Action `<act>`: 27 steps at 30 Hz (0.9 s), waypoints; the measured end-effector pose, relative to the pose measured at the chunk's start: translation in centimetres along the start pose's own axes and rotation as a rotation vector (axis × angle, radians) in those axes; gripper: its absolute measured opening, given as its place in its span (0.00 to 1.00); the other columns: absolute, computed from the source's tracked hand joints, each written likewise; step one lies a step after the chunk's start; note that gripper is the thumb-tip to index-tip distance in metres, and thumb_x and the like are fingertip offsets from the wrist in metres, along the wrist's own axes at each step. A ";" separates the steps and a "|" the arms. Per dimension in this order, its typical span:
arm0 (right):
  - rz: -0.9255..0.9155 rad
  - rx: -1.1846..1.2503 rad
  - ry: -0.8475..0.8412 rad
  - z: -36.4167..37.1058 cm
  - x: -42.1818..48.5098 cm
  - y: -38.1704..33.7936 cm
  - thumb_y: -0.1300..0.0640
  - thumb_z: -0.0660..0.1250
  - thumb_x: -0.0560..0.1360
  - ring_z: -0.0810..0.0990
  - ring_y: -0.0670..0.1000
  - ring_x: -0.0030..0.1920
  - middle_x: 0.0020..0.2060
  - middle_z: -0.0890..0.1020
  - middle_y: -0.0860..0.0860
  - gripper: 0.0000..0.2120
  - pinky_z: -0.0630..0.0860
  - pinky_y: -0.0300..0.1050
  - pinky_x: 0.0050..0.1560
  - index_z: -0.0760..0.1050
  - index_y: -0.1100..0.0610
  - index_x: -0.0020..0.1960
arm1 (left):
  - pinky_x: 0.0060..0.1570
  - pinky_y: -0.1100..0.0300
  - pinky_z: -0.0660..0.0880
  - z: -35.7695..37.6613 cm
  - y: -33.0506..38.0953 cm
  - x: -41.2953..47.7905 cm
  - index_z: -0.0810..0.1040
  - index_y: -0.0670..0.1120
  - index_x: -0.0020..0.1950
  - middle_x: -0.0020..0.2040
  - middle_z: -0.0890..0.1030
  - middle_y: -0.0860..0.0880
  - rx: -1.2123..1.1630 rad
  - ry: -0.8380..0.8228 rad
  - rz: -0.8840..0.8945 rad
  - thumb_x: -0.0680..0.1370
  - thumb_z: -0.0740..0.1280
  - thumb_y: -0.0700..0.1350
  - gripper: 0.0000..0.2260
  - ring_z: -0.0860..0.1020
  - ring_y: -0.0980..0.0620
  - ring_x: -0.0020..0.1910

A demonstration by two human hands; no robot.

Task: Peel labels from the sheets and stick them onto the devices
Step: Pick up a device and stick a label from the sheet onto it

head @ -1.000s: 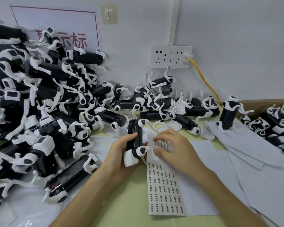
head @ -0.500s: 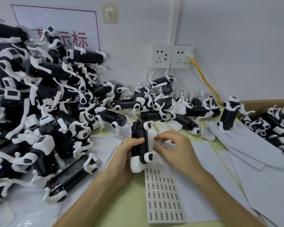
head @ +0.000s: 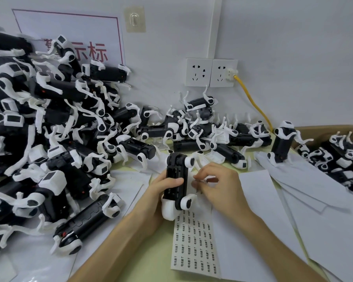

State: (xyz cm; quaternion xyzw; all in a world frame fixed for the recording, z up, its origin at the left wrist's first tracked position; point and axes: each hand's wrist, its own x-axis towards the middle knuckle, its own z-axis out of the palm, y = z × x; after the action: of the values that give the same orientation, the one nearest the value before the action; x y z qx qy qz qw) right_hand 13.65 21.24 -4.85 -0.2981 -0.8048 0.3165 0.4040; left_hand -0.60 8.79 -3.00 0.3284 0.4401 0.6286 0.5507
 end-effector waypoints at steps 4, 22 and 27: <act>0.005 0.005 0.005 0.1 0.0 0.1 0.63 0.81 0.67 0.83 0.45 0.45 0.40 0.83 0.39 0.13 0.81 0.53 0.46 0.80 0.50 0.35 | 0.37 0.62 0.75 -0.2 0.0 0.0 0.85 0.53 0.47 0.40 0.77 0.50 0.013 0.026 -0.010 0.61 0.76 0.54 0.16 0.77 0.53 0.38; -0.003 0.054 -0.040 0.2 -0.1 0.2 0.63 0.76 0.73 0.82 0.42 0.51 0.44 0.84 0.40 0.10 0.72 0.32 0.53 0.82 0.48 0.41 | 0.41 0.57 0.79 -1.1 -0.5 0.6 0.84 0.46 0.54 0.48 0.84 0.45 -0.066 0.079 -0.036 0.70 0.75 0.52 0.16 0.83 0.47 0.45; 0.154 0.363 -0.127 -0.9 0.5 -0.1 0.72 0.70 0.72 0.84 0.46 0.55 0.48 0.87 0.48 0.12 0.76 0.41 0.59 0.83 0.56 0.46 | 0.38 0.56 0.81 -1.4 -0.2 0.8 0.85 0.45 0.53 0.47 0.86 0.44 -0.183 0.127 -0.014 0.71 0.74 0.51 0.14 0.85 0.46 0.42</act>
State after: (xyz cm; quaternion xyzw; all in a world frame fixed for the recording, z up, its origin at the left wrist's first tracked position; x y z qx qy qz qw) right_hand 14.09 21.76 -4.10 -0.2606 -0.7333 0.5044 0.3740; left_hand -1.93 9.30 -3.83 0.2329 0.4172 0.6818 0.5539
